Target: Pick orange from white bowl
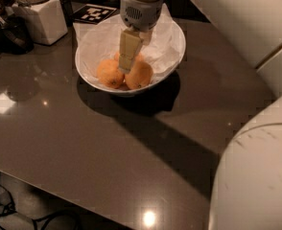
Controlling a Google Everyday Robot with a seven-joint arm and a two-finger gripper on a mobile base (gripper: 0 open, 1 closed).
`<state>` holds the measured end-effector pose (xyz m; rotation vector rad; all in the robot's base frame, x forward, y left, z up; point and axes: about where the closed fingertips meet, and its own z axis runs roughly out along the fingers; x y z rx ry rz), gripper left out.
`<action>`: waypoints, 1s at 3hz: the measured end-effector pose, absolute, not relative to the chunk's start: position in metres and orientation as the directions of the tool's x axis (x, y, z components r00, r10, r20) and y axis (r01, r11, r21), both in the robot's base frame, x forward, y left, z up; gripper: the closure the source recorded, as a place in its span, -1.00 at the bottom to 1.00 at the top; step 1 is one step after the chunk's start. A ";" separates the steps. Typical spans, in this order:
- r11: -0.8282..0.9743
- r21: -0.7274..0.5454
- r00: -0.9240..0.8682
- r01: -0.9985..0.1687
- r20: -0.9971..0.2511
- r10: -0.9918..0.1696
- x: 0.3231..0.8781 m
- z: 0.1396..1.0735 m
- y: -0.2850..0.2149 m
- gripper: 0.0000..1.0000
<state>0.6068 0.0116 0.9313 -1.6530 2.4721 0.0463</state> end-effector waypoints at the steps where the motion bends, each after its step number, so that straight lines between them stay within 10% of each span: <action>1: 0.389 -0.067 -0.378 -0.919 -0.130 -0.916 0.610 0.920 0.010 -0.42; 3: 0.391 -0.067 -0.383 -0.918 -0.100 -0.918 0.612 0.904 0.003 -0.26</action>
Offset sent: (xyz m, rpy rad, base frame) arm -0.0152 -0.0284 -0.0307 -0.1198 0.1088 -0.0150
